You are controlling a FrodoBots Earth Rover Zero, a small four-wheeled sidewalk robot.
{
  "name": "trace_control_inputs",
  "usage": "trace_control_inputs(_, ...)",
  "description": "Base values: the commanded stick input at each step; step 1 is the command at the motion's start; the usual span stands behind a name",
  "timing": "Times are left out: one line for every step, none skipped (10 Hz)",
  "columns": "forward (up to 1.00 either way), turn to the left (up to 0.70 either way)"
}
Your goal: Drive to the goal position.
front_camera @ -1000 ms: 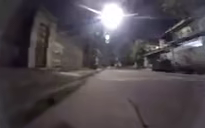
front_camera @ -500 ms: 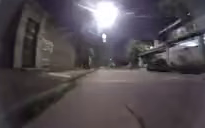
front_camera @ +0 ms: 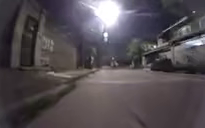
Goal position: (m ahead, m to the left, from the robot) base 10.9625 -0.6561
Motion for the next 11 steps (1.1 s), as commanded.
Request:
trace_control_inputs(0.7, -0.32)
trace_control_inputs(0.7, -0.08)
trace_control_inputs(0.7, 0.0)
trace_control_inputs(0.7, 0.0)
trace_control_inputs(0.7, -0.11)
trace_control_inputs(0.7, -0.29)
trace_control_inputs(0.7, -0.23)
trace_control_inputs(0.7, -0.05)
trace_control_inputs(0.7, 0.0)
trace_control_inputs(0.7, 0.0)
trace_control_inputs(0.7, 0.0)
